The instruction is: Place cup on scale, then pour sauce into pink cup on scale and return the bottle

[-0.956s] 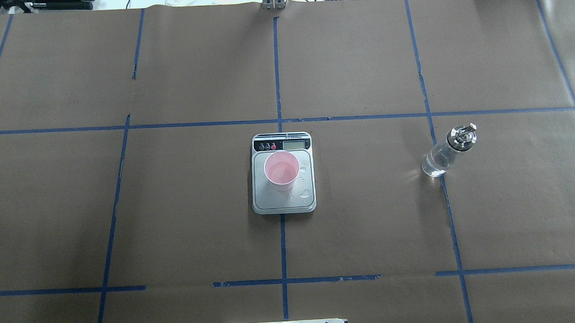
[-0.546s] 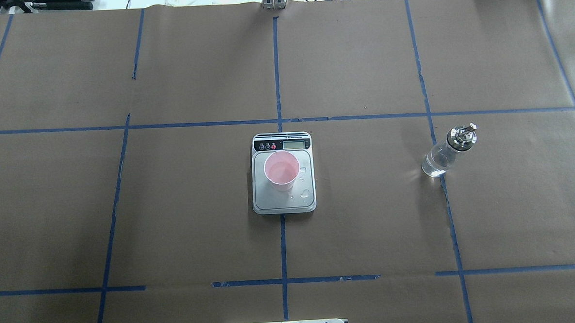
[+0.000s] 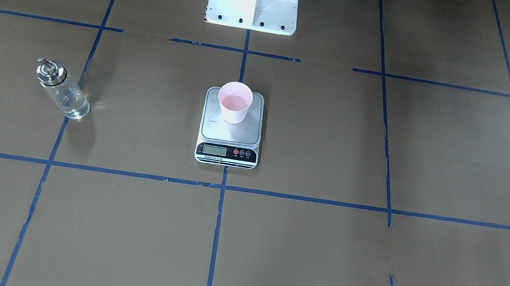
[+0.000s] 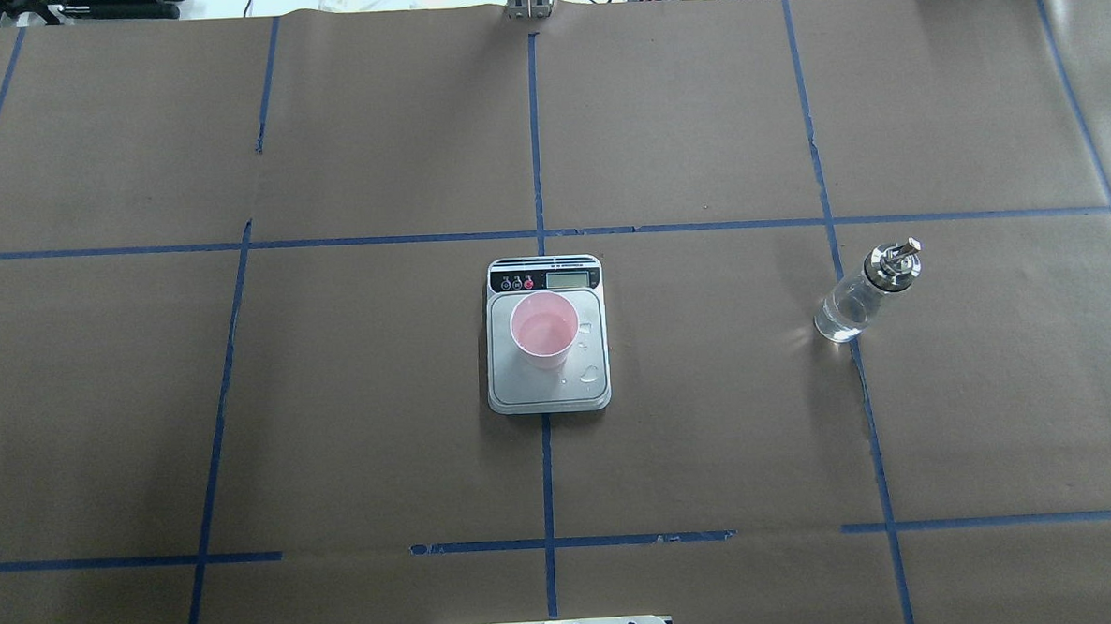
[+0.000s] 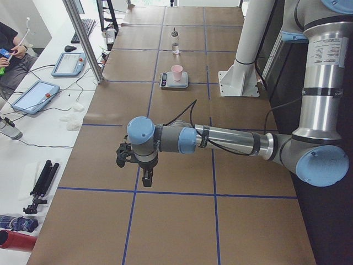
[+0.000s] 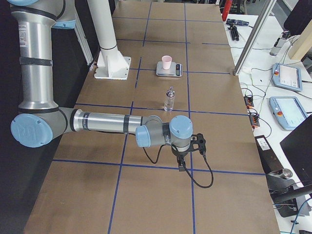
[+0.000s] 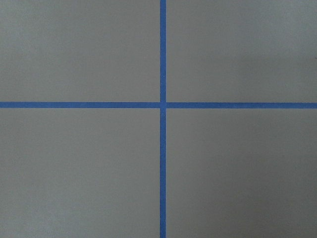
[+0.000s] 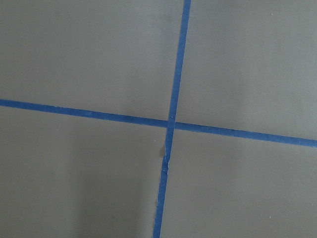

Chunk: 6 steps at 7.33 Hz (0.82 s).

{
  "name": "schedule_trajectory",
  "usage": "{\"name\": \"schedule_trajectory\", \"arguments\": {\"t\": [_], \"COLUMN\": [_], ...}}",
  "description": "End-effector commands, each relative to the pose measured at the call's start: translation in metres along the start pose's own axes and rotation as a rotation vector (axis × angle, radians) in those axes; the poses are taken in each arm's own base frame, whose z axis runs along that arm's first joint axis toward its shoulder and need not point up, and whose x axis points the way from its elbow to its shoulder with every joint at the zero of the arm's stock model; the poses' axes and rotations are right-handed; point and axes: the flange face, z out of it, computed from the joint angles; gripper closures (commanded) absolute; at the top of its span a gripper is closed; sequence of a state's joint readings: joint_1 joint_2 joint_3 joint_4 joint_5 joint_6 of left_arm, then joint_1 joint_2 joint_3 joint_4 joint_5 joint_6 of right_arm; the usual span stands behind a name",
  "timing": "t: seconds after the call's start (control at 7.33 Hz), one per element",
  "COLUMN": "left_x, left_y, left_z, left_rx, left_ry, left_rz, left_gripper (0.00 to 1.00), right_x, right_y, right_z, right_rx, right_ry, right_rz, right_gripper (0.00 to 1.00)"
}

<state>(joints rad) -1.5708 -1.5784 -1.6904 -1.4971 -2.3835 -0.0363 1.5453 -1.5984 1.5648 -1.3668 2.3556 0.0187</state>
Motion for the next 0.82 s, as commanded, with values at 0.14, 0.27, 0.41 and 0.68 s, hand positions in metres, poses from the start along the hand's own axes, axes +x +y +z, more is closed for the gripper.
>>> {"name": "schedule_trajectory", "arguments": {"t": [0.14, 0.27, 0.41, 0.68], "left_x": [0.0006, 0.0026, 0.0037, 0.0043], "left_y": [0.0, -0.0002, -0.0003, -0.0003], "left_z": [-0.0005, -0.0026, -0.0036, -0.0042], "left_rx": [0.001, 0.005, 0.007, 0.009], "left_ry": [0.0, -0.001, -0.001, -0.001], "left_rz": [0.001, 0.005, 0.007, 0.008], "left_gripper": [0.0, 0.0, 0.0, 0.0], "right_x": [-0.0009, -0.0011, -0.0021, -0.0026], "right_y": [-0.0004, -0.0004, -0.0008, -0.001], "right_z": [-0.0013, -0.0013, -0.0024, -0.0029], "right_rx": [0.003, 0.003, 0.005, 0.006], "right_ry": [-0.002, -0.004, -0.004, -0.004], "right_rz": [-0.002, -0.002, -0.004, -0.007], "right_gripper": [0.0, 0.0, 0.0, 0.0]}}
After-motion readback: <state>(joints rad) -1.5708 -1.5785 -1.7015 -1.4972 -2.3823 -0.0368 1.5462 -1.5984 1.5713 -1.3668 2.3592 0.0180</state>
